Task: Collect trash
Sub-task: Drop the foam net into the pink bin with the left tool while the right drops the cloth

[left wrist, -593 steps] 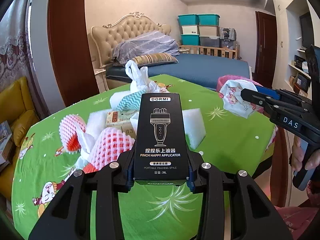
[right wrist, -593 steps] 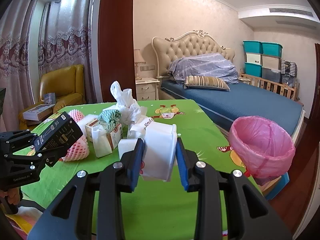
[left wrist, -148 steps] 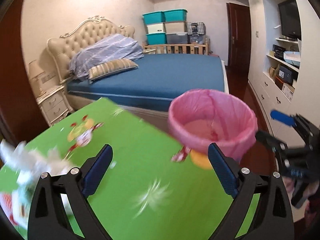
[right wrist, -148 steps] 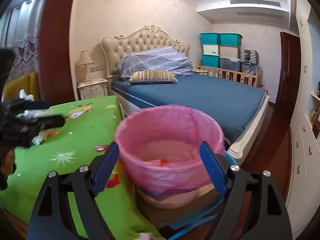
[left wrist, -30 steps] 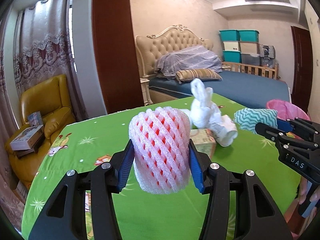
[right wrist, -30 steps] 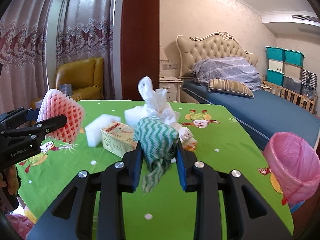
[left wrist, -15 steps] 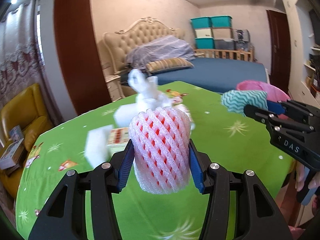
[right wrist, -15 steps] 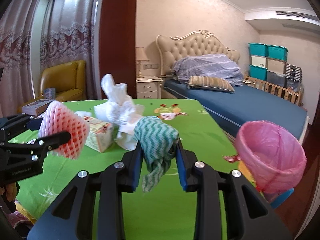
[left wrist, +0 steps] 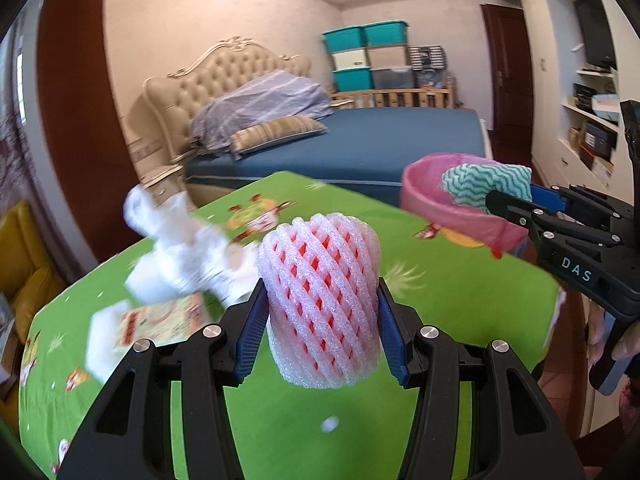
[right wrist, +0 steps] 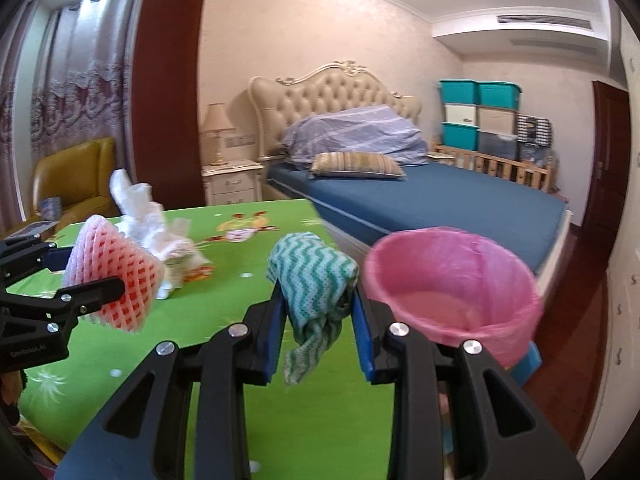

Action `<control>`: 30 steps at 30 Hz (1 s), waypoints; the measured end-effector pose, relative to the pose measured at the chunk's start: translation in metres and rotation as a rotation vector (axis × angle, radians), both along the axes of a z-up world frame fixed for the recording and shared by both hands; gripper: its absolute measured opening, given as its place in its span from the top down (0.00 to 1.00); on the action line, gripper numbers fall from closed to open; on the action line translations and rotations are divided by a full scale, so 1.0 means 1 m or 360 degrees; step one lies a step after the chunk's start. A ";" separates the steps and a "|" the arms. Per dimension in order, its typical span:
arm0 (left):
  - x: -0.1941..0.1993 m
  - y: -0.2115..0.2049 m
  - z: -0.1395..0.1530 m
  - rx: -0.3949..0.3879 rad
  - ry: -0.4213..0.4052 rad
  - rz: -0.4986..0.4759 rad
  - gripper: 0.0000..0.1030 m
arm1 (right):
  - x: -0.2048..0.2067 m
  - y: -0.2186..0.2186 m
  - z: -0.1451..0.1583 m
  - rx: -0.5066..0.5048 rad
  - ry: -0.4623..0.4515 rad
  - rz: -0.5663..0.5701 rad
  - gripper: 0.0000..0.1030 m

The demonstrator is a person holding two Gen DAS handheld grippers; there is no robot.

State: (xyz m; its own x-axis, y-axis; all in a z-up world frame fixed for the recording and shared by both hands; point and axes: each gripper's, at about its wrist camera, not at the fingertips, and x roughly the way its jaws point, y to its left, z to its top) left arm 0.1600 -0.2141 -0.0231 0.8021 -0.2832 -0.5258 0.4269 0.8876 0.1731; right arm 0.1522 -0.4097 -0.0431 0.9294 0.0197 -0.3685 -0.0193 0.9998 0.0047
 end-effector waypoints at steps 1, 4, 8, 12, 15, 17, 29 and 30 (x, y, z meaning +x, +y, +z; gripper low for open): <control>0.002 -0.006 0.000 0.0000 0.0002 -0.0019 0.52 | 0.000 -0.006 0.000 -0.0005 0.0002 -0.0018 0.71; 0.012 -0.027 0.001 -0.0016 0.0037 -0.0082 0.52 | 0.001 -0.027 0.000 -0.0024 0.0004 -0.0089 0.71; 0.024 -0.053 0.002 -0.0049 0.0074 -0.0146 0.52 | 0.004 -0.060 -0.001 -0.0011 0.0008 -0.0171 0.71; 0.041 -0.084 0.009 -0.0120 0.0128 -0.0250 0.52 | 0.008 -0.093 -0.004 0.0011 0.0019 -0.0229 0.71; 0.058 -0.111 0.016 -0.0170 0.0163 -0.0319 0.52 | 0.018 -0.118 -0.008 0.0026 0.0040 -0.0271 0.71; 0.070 -0.129 0.019 -0.0177 0.0169 -0.0346 0.52 | 0.024 -0.130 -0.010 0.0042 0.0054 -0.0280 0.70; 0.156 -0.207 0.019 -0.0390 0.0419 -0.0400 0.35 | 0.076 -0.160 -0.033 0.0016 0.0117 -0.0255 0.44; 0.161 -0.209 0.018 -0.0388 0.0416 -0.0369 0.24 | 0.078 -0.163 -0.035 0.0023 0.0118 -0.0246 0.37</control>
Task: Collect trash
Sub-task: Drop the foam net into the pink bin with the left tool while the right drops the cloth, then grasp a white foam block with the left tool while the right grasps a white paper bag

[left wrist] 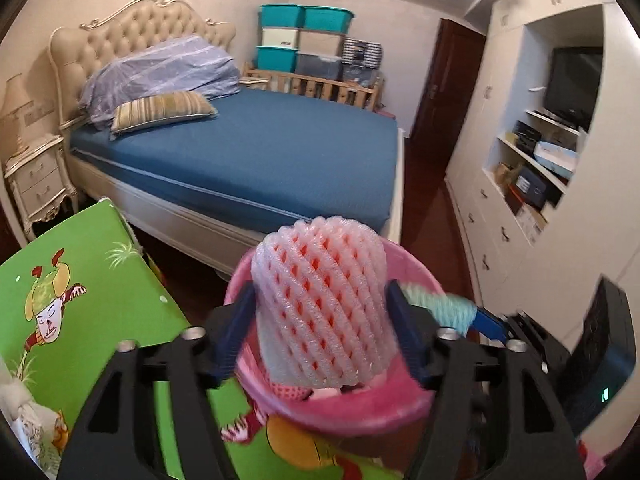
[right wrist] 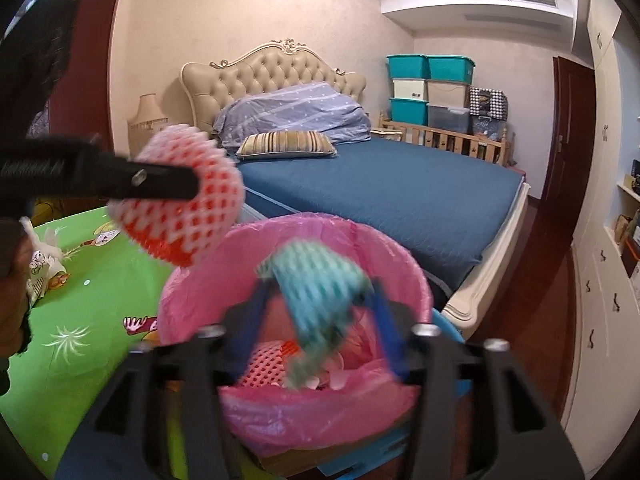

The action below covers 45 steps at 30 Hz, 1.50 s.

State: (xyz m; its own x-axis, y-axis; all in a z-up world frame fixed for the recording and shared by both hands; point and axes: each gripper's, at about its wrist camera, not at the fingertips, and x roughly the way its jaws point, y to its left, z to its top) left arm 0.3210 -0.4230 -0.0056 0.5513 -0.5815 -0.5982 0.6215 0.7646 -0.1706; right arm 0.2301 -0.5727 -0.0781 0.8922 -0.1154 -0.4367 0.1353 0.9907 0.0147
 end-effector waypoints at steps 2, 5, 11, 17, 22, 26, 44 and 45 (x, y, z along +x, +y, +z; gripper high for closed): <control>0.005 0.002 -0.002 -0.0009 -0.0002 0.0052 0.17 | 0.003 -0.003 -0.006 0.0007 0.0017 0.0007 0.33; 0.002 0.017 -0.001 -0.0018 -0.0017 0.0102 0.14 | -0.005 -0.002 -0.009 -0.0004 0.0016 -0.0017 0.27; -0.029 0.064 0.013 0.0086 -0.0206 0.0206 0.13 | -0.034 0.009 0.004 0.0009 -0.0057 -0.0014 0.21; -0.085 0.133 0.030 0.0112 -0.0427 0.0330 0.12 | -0.055 0.043 0.039 0.0141 -0.0200 -0.0002 0.10; -0.125 0.205 0.024 0.0277 -0.0584 0.0470 0.12 | -0.053 0.092 0.056 0.0214 -0.0216 0.0117 0.08; -0.148 0.268 0.017 0.0331 -0.0611 0.0631 0.12 | -0.045 0.141 0.060 0.0223 -0.0190 0.0199 0.08; -0.174 0.477 -0.036 0.0241 -0.0229 0.1275 0.12 | 0.009 0.330 0.018 0.0001 0.0177 0.0541 0.08; -0.173 0.477 -0.038 0.0238 -0.0214 0.1269 0.12 | 0.014 0.334 0.016 -0.0004 0.0194 0.0540 0.08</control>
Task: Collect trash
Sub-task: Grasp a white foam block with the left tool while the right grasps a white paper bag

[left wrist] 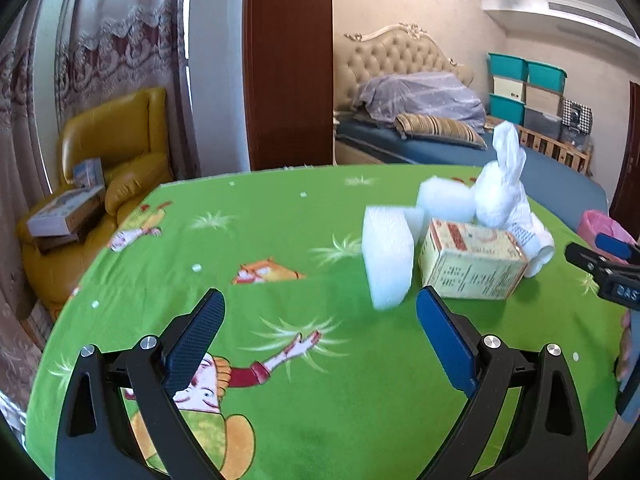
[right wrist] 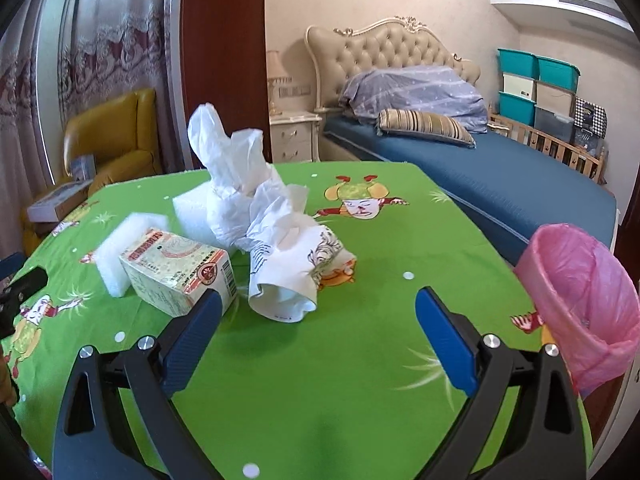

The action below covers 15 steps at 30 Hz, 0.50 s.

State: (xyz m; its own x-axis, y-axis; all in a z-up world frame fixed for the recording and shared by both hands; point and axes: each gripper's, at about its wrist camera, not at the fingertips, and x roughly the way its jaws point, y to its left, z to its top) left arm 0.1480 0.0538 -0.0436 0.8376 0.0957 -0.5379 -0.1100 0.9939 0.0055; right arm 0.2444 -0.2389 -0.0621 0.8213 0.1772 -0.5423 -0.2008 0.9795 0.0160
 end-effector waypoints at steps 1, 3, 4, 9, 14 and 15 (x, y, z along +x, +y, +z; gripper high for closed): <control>0.001 -0.002 -0.001 -0.0003 0.0008 -0.0003 0.12 | 0.003 0.000 -0.001 -0.0001 0.0009 -0.0001 0.08; 0.001 -0.006 -0.006 -0.0004 0.0025 -0.0012 0.12 | 0.015 0.006 -0.004 -0.0006 0.0045 -0.0012 0.08; 0.003 -0.008 -0.008 -0.0002 0.0036 -0.0021 0.12 | 0.020 0.009 -0.005 -0.0014 0.0062 -0.0018 0.08; 0.004 -0.009 -0.007 0.0006 0.0046 -0.0015 0.12 | 0.048 0.026 -0.011 -0.0098 0.0155 -0.0053 0.11; 0.010 -0.010 -0.006 0.0018 0.0076 -0.0027 0.12 | 0.063 0.039 -0.016 -0.0157 0.0222 -0.0044 0.14; 0.013 -0.011 -0.006 0.0019 0.0087 -0.0038 0.12 | 0.065 0.041 -0.017 -0.0159 0.0231 -0.0040 0.15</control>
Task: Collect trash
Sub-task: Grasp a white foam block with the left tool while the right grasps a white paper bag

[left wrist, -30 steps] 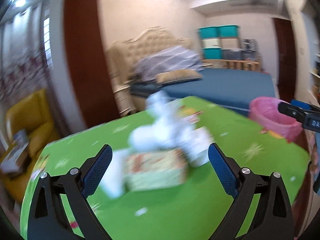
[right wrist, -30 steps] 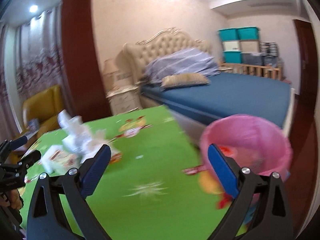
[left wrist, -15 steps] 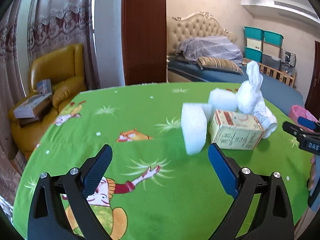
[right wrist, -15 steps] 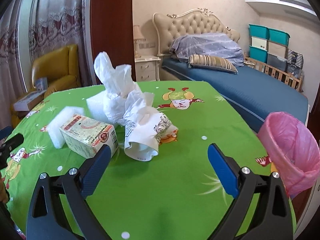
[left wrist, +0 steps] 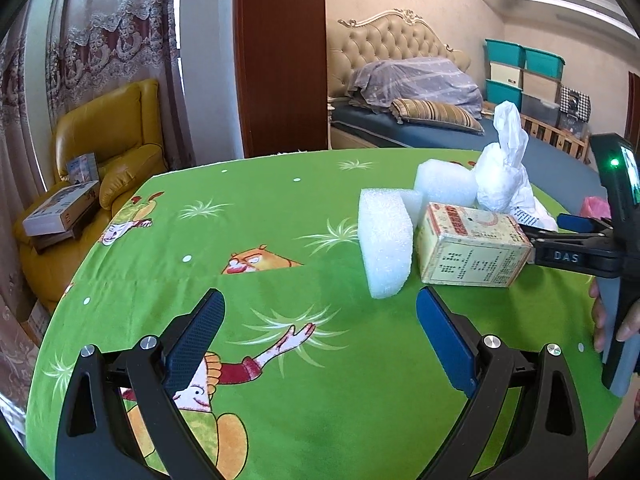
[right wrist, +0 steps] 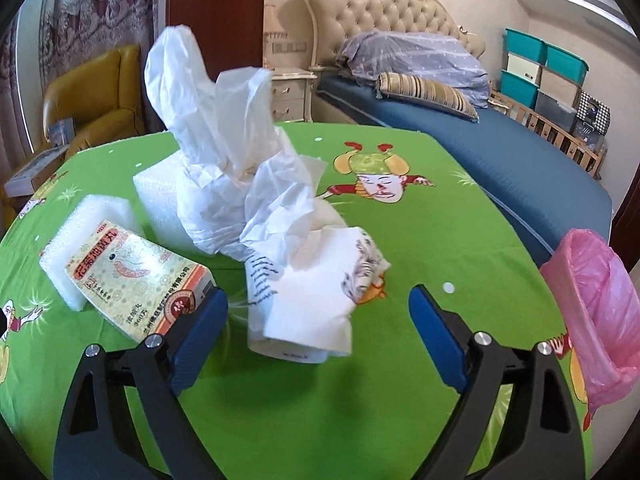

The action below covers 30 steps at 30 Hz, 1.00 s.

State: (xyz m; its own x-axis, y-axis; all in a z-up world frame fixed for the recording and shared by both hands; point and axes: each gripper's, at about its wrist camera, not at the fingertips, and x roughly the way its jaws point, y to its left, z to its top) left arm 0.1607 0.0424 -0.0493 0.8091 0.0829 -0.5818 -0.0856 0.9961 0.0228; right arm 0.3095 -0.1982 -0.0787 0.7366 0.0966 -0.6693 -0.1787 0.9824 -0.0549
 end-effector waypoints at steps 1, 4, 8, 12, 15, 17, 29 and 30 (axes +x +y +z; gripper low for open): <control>0.002 -0.001 0.000 -0.0001 0.0009 -0.0009 0.12 | 0.001 0.001 0.000 -0.0002 0.0007 0.0002 0.15; 0.012 -0.006 -0.003 -0.0005 0.0058 -0.0045 0.12 | 0.006 0.004 -0.002 -0.0001 0.0040 0.0020 0.15; 0.032 -0.012 -0.010 -0.0051 0.0177 -0.0111 0.12 | 0.014 0.005 -0.005 0.0026 0.0113 0.0043 0.23; 0.049 -0.014 -0.012 -0.0085 0.0263 -0.0133 0.12 | 0.022 0.000 -0.012 0.0066 0.0197 0.0068 0.49; 0.059 -0.017 -0.011 -0.0072 0.0287 -0.0140 0.12 | 0.019 -0.007 -0.009 0.0135 0.0162 0.0071 0.51; 0.064 -0.019 -0.010 -0.0082 0.0293 -0.0144 0.12 | 0.014 -0.011 -0.006 0.0158 0.0119 0.0055 0.51; 0.104 -0.031 -0.016 -0.0023 0.0310 -0.0108 0.50 | -0.029 -0.021 0.004 0.0178 0.0022 0.0045 0.51; 0.104 -0.030 -0.018 -0.0034 0.0312 -0.0108 0.69 | -0.033 -0.021 0.005 0.0167 0.0004 0.0055 0.51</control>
